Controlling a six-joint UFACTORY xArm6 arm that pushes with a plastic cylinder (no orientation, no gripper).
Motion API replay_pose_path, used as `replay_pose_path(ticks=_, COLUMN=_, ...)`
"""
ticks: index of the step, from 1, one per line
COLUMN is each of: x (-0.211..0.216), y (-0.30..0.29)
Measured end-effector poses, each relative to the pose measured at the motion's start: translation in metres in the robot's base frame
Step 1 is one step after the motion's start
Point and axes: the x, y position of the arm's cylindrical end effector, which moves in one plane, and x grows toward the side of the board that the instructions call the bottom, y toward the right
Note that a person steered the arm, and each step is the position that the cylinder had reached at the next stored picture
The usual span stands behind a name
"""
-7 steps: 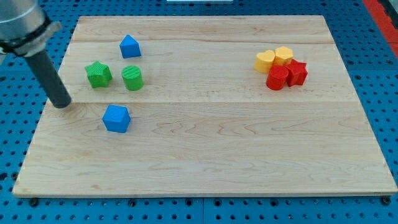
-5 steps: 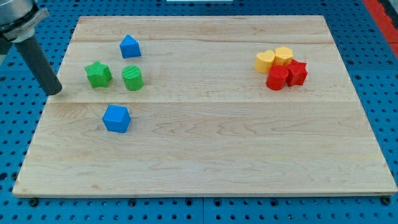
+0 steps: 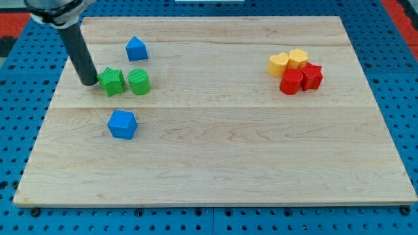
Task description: Slightly push the green star towards the green circle
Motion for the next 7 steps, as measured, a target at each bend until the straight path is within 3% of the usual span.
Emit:
replay_pose_path(ticks=1, x=0.003, y=-0.016)
replay_pose_path(ticks=2, x=0.04, y=-0.01)
replay_pose_path(ticks=7, x=0.04, y=-0.005)
